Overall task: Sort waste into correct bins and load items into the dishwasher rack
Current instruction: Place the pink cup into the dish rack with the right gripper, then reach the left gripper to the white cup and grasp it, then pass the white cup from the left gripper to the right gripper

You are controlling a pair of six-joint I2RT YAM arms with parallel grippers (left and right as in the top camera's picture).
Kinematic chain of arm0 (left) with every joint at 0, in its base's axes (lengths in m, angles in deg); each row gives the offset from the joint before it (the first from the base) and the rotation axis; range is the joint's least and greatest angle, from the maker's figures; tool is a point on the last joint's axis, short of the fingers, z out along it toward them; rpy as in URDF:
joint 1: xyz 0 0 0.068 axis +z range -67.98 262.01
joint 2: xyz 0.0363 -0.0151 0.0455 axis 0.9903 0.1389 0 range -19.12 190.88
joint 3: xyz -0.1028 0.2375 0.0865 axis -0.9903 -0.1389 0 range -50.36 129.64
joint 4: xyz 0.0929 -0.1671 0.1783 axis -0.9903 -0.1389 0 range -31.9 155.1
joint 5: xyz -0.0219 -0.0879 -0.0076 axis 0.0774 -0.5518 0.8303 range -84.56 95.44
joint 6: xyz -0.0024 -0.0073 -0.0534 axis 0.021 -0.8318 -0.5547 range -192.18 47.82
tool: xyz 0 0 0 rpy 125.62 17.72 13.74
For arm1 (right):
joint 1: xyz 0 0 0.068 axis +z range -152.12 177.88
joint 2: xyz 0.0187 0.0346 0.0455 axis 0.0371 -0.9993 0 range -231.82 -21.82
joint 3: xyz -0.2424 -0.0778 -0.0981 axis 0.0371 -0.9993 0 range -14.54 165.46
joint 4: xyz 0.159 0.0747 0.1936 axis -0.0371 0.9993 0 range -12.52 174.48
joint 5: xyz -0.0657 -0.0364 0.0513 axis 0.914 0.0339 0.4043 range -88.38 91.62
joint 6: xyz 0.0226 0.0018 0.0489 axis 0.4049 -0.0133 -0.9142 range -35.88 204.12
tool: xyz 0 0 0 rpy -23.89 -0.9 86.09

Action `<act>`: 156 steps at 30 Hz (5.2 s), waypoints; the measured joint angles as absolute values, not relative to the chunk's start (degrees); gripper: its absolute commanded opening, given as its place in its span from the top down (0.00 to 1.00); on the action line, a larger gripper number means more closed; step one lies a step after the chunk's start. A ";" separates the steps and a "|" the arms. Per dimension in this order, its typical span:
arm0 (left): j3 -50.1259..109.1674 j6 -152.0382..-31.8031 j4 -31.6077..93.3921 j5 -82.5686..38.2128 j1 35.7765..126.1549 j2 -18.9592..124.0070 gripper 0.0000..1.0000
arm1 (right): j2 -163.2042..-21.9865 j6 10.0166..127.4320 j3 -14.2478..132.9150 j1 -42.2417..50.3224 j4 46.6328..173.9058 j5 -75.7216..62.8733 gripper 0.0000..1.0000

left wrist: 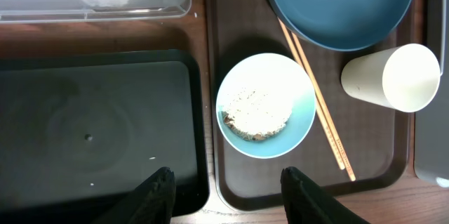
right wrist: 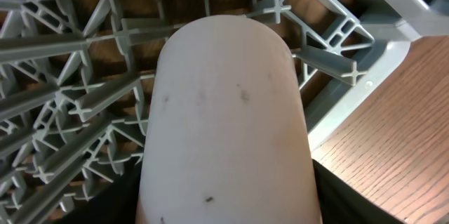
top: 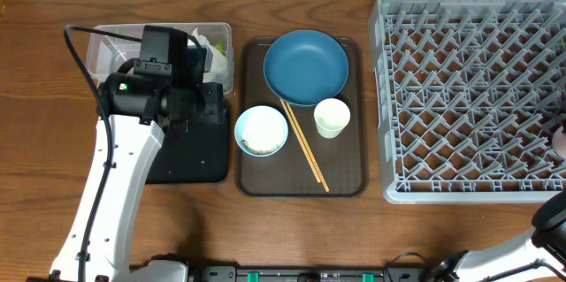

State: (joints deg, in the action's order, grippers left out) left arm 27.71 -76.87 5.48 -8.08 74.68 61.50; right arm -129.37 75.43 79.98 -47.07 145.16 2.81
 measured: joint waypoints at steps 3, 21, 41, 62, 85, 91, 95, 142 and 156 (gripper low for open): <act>27.71 -76.87 5.46 -8.08 74.68 61.50 0.48 | -129.37 75.22 79.98 -47.09 145.14 2.42 0.26; 27.71 -76.98 5.61 -8.08 74.68 61.50 0.39 | -129.35 76.07 79.98 -47.07 145.14 -8.23 0.18; 27.71 -79.04 22.44 -9.98 62.03 70.48 0.38 | -111.56 82.84 80.44 -23.36 146.54 -20.29 0.16; 27.71 -80.52 31.30 -10.77 48.34 90.83 0.75 | -111.58 83.35 80.44 -15.71 147.15 -14.02 0.12; 27.71 -81.42 21.96 -10.79 56.72 74.65 0.94 | -111.58 83.39 78.62 -15.71 148.36 -6.89 0.06; 27.71 -85.44 23.95 -22.94 64.45 72.36 0.94 | -111.58 88.85 72.50 -15.51 146.74 -18.63 0.08; 27.71 -86.40 27.80 -36.78 67.73 73.10 0.94 | -111.58 94.69 67.10 -13.87 144.53 -29.63 0.08; 27.71 -85.70 30.73 -66.24 64.87 74.96 0.94 | -111.58 117.57 53.27 2.39 114.67 -85.84 0.23; 27.66 -88.30 35.01 -66.61 63.16 74.96 0.94 | -111.58 117.36 53.25 4.53 113.95 -85.64 0.34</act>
